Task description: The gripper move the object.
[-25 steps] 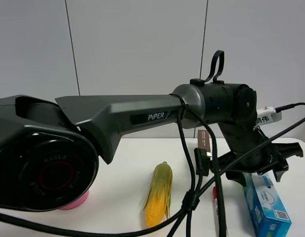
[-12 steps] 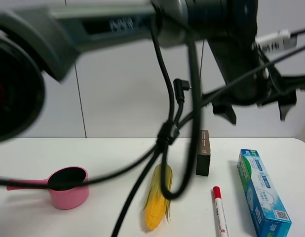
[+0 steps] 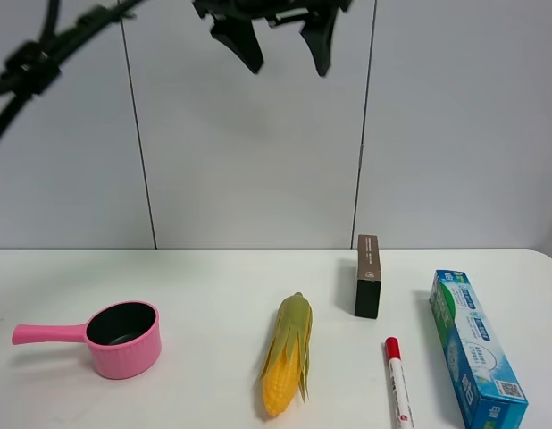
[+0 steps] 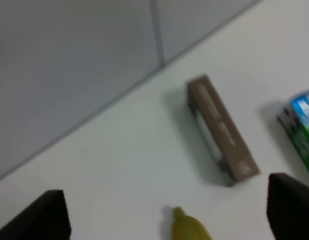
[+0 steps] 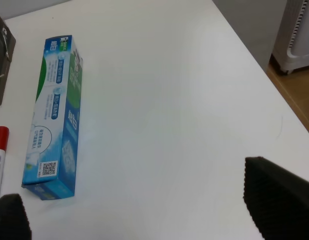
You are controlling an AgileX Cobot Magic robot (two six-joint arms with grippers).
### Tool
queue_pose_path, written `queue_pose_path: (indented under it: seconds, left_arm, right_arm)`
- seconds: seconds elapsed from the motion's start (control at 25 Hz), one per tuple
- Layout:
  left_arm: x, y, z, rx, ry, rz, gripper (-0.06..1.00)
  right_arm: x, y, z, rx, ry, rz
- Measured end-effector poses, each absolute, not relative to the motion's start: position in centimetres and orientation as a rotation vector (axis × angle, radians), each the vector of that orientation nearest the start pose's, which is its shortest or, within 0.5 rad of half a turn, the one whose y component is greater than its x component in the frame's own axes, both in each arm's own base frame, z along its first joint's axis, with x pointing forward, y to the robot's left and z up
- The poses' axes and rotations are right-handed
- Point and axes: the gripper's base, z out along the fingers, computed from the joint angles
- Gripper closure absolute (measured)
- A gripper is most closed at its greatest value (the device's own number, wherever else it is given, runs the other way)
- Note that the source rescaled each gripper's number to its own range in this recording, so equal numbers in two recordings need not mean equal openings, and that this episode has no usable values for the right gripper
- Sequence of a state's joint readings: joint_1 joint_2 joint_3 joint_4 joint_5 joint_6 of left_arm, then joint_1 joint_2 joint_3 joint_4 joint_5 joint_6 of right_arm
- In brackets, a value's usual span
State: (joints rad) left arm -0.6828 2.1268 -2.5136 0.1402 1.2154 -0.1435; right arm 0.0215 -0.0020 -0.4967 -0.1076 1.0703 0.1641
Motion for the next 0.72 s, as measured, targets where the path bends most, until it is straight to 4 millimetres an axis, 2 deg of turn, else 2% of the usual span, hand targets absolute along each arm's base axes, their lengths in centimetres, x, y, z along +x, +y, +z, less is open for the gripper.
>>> queue_pose_path:
  seconds: [0.2,0.32,0.52,0.72]
  left_arm:
    - [36.6,-21.7,46.6,0.443,2.159,-0.244,-0.03]
    - [36.5,-18.1,47.8,0.368,2.165,-0.221,-0.02]
    - [35.7,-12.2,47.2,0.266,2.265,-0.119,0.03]
    - [32.7,-7.8,45.3,0.241,2.377,-0.021,0.03]
  right_arm:
    - [-0.5,-0.9,27.6,0.152,2.045,-0.014]
    - [-0.5,-0.9,27.6,0.152,2.045,-0.014]
    - [-0.5,-0.9,27.6,0.152,2.045,-0.014]
    - [-0.5,-0.9,27.6,0.152,2.045,-0.014]
